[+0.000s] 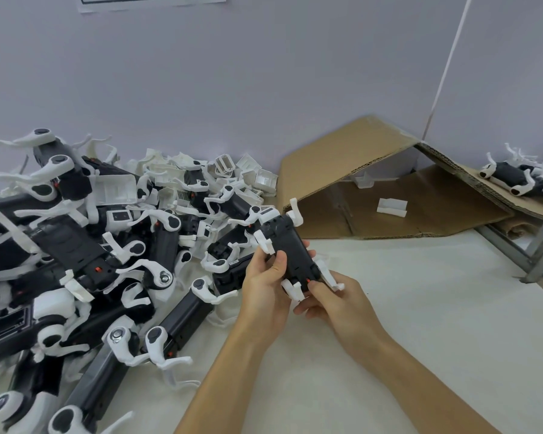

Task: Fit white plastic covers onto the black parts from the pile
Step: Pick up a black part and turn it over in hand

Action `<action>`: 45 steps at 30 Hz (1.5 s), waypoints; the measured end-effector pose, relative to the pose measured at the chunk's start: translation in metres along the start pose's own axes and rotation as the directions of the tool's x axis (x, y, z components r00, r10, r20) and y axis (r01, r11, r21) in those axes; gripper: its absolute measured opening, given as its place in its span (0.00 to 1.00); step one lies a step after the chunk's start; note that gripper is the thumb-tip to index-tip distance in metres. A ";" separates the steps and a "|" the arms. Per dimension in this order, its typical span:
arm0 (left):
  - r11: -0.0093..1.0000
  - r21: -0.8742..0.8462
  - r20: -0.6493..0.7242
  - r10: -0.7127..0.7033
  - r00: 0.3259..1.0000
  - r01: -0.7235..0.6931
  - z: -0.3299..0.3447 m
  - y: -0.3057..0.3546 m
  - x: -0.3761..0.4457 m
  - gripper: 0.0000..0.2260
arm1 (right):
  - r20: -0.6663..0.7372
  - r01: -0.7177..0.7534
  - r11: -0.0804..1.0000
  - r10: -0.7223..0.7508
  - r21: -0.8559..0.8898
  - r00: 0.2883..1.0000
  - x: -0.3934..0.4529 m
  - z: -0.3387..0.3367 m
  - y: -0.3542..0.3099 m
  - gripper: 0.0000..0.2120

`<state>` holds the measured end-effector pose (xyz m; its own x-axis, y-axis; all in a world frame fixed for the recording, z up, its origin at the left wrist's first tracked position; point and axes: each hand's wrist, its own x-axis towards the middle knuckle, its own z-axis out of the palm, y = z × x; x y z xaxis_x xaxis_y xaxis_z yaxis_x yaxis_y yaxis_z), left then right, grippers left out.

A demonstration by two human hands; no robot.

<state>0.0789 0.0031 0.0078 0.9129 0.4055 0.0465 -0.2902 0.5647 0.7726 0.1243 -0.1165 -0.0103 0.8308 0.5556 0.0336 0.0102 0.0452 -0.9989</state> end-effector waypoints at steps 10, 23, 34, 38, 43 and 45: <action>1.000 0.014 0.016 0.006 1.000 -0.006 0.000 -0.004 0.001 0.16 | 0.015 -0.043 0.998 0.043 0.051 0.999 0.001 0.001 -0.001 0.09; 1.000 0.030 -0.027 -0.007 1.000 0.007 0.000 -0.003 0.001 0.18 | 0.066 -0.053 0.996 0.047 0.078 0.997 0.003 -0.003 0.004 0.15; 0.999 0.047 0.003 -0.007 1.000 0.007 0.000 -0.005 0.001 0.18 | 0.008 -0.036 0.999 0.036 0.040 0.999 0.003 -0.001 0.002 0.09; 0.998 0.059 0.008 0.004 1.000 -0.004 0.001 -0.005 0.001 0.17 | 0.029 -0.063 0.997 0.061 0.052 0.998 0.003 -0.002 0.004 0.08; 0.998 0.058 -0.032 0.005 0.999 -0.003 0.002 -0.003 0.000 0.20 | 0.076 -0.063 0.989 0.053 0.131 0.996 0.003 -0.003 0.002 0.19; 0.998 0.056 -0.050 0.000 0.999 0.003 0.004 -0.002 -0.001 0.22 | 0.072 -0.050 0.992 0.042 0.112 0.997 0.003 -0.003 0.003 0.17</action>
<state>0.0799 -0.0015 0.0092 0.8974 0.4410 0.0151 -0.2715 0.5248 0.8068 0.1284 -0.1177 -0.0131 0.7881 0.6155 -0.0062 -0.0935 0.1097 -0.9896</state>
